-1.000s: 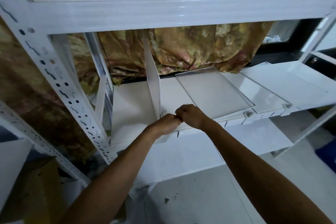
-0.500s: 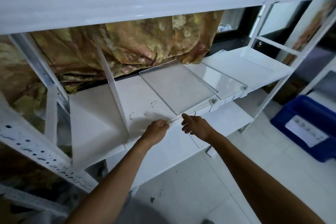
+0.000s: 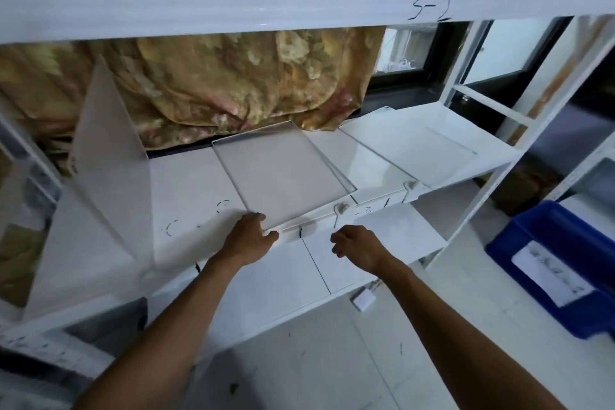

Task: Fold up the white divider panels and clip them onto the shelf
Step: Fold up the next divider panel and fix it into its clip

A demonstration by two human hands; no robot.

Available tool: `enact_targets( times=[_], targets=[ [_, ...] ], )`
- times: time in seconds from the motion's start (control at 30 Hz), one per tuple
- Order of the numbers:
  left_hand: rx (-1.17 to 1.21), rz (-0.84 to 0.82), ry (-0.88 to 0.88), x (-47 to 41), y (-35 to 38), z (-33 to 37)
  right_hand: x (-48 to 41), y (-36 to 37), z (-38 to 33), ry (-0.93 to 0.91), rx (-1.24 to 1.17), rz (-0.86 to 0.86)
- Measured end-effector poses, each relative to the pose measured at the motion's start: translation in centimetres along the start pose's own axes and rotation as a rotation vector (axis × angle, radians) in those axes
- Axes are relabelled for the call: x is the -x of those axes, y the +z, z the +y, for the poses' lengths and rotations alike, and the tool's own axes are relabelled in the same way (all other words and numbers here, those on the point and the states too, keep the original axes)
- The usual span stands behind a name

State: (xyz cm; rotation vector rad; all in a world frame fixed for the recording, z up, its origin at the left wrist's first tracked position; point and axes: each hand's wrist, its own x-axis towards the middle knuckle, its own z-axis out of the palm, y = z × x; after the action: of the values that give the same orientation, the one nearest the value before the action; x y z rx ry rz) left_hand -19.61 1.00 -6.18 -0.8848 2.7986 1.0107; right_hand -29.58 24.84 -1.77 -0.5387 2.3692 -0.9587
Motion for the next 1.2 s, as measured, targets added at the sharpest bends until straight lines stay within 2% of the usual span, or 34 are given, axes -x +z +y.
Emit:
enact_targets(
  times=[0.1,0.17,0.33,0.47,0.63,0.83,0.93,1.07,1.2],
  targets=[
    [-0.233,-0.119,-0.016,-0.2,0.9,0.5,-1.1,-1.8,1.8,-0.010,0.073,-0.016],
    [-0.338,-0.118,-0.029,0.2,1.8,0.4,-2.1,-2.7,2.8,-0.015,0.080,-0.020],
    [-0.388,-0.149,-0.067,0.4,2.3,0.7,-3.8,-3.3,3.9,-0.018,0.020,-0.048],
    [-0.408,-0.142,-0.047,0.4,2.6,0.3,-5.1,-2.8,3.7,-0.036,0.072,-0.068],
    [-0.498,-0.116,0.017,0.4,3.5,-0.3,-7.0,-2.8,3.1,-0.072,0.107,-0.024],
    [-0.578,-0.051,0.006,1.0,5.0,0.5,-10.4,-4.1,1.3,-0.125,0.093,0.183],
    [-0.621,0.054,-0.028,0.5,6.1,1.7,-12.5,-4.6,0.9,-0.109,0.151,0.194],
    [-0.645,0.109,-0.011,-1.0,6.9,3.2,-14.7,-5.0,1.2,-0.109,0.227,0.181],
    [-0.790,0.132,-0.006,-2.1,6.2,4.7,-15.8,-4.8,2.2,-0.167,0.264,0.278]
  ],
)
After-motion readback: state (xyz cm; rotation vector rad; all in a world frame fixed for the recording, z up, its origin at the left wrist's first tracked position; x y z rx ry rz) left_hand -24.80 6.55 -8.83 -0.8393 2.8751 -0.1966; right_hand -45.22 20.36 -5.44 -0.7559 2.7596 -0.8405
